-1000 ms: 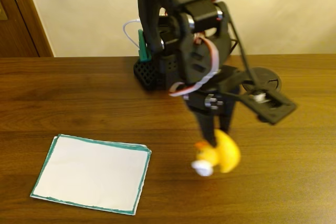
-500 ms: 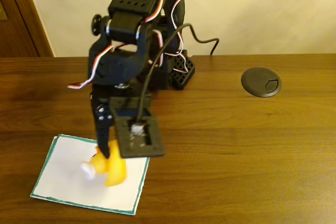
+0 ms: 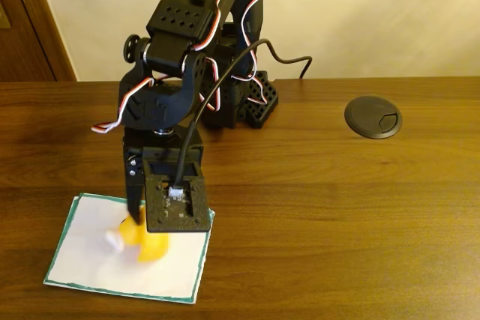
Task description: Grab the yellow duck toy and put inside the green color rectangle box on the table
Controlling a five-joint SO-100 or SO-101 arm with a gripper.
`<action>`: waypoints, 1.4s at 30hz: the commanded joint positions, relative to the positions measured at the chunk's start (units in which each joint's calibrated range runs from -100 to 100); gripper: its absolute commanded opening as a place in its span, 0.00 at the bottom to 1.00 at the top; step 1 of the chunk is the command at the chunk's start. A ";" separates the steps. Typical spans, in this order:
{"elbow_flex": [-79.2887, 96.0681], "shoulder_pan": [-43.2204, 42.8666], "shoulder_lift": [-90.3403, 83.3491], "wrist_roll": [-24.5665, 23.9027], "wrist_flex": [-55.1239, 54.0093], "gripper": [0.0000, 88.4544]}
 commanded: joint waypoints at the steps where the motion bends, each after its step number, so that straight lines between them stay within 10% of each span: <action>1: -0.21 -0.86 -3.34 -0.59 1.07 0.28; 13: 6.25 -13.93 -22.89 -5.76 8.06 0.36; 20: 16.00 -21.51 -39.22 -9.87 11.72 0.04; 42: 45.04 -23.26 -73.52 -14.95 25.10 0.01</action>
